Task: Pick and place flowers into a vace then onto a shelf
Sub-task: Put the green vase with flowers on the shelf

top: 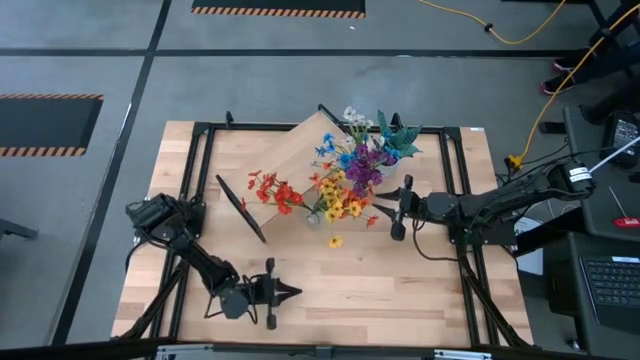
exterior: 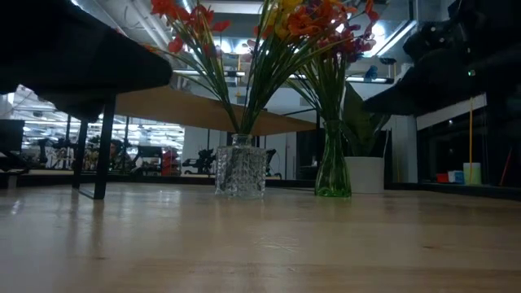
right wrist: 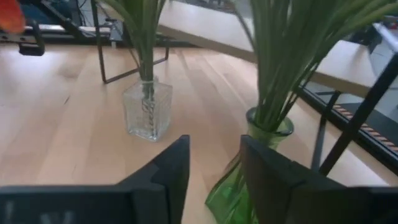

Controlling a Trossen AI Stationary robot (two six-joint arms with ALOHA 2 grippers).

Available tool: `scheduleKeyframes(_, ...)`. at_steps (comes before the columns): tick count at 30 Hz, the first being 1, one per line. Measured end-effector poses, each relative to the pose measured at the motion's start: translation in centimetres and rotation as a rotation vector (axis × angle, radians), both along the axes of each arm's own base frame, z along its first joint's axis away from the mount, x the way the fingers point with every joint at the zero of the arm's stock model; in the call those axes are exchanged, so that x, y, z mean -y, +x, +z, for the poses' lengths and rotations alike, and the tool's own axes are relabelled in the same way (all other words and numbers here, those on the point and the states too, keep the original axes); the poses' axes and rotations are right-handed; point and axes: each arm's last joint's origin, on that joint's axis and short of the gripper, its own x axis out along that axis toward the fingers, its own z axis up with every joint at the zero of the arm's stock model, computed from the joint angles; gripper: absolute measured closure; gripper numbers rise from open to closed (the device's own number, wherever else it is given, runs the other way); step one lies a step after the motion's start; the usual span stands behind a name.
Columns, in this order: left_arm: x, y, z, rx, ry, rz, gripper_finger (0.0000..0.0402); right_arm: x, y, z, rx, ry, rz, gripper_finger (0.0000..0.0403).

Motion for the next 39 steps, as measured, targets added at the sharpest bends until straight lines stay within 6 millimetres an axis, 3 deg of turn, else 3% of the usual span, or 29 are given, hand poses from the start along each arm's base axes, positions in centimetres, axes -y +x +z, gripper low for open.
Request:
scheduleKeyframes(19,-0.2,0.2,-0.1,-0.013,0.078,-0.001,0.0399,2.2,1.4,-1.9,-0.010,0.074,-0.127,0.0145)
scheduleKeyframes(39,-0.3,0.1,-0.1,-0.011,0.094,0.012,0.0398,4.3,5.3,-2.5,-0.084,0.062,-0.179,0.0137)
